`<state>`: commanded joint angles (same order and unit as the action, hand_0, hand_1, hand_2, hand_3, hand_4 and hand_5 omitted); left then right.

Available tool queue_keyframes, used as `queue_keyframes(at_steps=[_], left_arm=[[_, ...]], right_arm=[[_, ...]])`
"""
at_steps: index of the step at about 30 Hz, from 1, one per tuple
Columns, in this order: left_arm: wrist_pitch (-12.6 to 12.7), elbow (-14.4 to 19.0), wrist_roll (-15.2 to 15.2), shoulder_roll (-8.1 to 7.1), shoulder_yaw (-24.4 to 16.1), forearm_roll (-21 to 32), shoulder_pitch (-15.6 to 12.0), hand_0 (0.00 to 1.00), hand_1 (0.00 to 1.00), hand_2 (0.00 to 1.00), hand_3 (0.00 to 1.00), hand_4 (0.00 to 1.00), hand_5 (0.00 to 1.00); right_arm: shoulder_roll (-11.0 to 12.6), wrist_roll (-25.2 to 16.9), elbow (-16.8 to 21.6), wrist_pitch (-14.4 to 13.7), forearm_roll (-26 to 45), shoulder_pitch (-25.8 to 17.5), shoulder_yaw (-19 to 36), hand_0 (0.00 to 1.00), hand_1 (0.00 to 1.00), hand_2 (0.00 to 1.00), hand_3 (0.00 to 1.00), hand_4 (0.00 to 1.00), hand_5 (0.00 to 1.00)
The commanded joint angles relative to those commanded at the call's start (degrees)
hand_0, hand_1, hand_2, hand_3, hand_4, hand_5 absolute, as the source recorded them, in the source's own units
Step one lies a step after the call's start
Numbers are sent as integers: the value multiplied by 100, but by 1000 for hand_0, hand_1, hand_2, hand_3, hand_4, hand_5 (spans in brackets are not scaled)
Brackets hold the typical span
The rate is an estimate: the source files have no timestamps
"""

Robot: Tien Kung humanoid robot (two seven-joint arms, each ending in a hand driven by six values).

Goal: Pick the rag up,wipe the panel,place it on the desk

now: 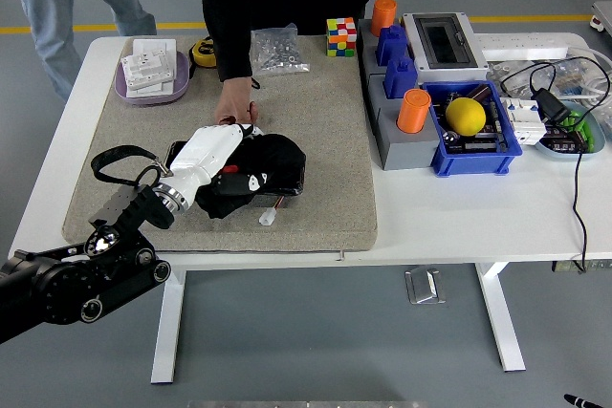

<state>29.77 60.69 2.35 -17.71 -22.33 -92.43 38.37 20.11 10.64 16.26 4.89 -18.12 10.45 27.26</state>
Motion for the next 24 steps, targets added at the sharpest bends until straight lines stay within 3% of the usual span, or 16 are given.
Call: queue_keyframes(at_steps=[24], left_arm=[[-7, 21, 116, 270, 307, -75, 197, 305, 179, 559, 540, 458, 86]], right_arm=[[34, 23, -3, 23, 7, 24, -63, 792, 667, 718, 653, 998, 510]])
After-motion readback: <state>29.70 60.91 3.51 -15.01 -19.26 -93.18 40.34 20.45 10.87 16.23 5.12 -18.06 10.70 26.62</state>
